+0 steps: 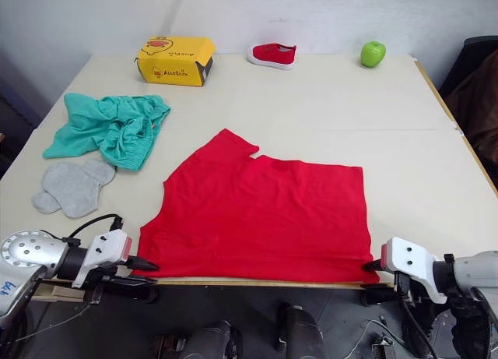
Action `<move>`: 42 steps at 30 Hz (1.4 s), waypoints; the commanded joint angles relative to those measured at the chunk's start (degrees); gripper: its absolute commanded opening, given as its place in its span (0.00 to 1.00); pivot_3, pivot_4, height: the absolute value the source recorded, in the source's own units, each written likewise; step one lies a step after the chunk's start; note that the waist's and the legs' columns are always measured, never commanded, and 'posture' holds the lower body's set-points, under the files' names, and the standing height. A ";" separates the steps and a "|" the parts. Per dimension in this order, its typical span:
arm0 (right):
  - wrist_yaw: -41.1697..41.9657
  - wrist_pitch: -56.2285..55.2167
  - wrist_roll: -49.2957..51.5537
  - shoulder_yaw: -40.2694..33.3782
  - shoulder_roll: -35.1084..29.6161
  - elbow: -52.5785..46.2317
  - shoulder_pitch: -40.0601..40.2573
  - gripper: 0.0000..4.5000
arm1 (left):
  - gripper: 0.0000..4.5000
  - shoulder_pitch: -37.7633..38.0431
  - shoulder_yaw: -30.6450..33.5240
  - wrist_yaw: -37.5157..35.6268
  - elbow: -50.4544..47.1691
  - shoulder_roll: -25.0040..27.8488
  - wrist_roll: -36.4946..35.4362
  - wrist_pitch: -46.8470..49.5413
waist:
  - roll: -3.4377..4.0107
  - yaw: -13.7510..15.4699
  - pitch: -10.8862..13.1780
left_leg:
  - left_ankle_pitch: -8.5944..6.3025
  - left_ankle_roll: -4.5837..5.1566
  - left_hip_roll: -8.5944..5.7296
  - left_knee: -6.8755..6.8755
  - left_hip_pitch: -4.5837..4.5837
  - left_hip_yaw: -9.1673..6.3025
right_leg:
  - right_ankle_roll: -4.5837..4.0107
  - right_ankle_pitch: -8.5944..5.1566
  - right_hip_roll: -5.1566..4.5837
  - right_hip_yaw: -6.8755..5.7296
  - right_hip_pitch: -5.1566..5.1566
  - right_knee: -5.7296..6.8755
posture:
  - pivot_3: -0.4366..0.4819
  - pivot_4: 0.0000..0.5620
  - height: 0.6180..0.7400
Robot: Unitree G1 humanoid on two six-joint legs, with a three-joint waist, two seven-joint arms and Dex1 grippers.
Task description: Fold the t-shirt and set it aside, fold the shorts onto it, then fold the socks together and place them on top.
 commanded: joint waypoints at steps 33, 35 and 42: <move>-30.95 26.47 -8.15 17.82 21.37 60.49 -72.63 1.00 | 1.00 -70.44 -7.32 21.03 80.73 -25.10 14.06 -2.38 | -0.34 -1.71 0.20 | 0.22 -0.03 -0.18 0.62 -1.14 0.97 | 0.07 0.05 -0.10 -0.03 -1.28 1.05 | 0.48 0.27 1.00; -30.46 26.75 -8.15 17.23 21.66 61.29 -72.94 1.00 | 1.00 -70.52 -6.75 21.06 81.41 -25.45 14.58 -2.95 | -0.34 -1.78 0.20 | 0.22 -0.03 -0.18 0.65 -1.08 0.97 | 0.07 0.05 -0.10 0.04 -1.28 1.12 | 0.48 0.27 1.00; -29.52 27.09 -8.13 15.48 22.70 63.49 -73.63 0.64 | 0.71 -70.01 -4.97 22.43 82.85 -26.98 15.38 -4.78 | -0.34 -1.79 0.20 | 0.21 -0.03 -0.17 0.70 -1.04 0.96 | 0.07 0.05 -0.10 0.09 -1.27 1.18 | 0.48 0.27 1.00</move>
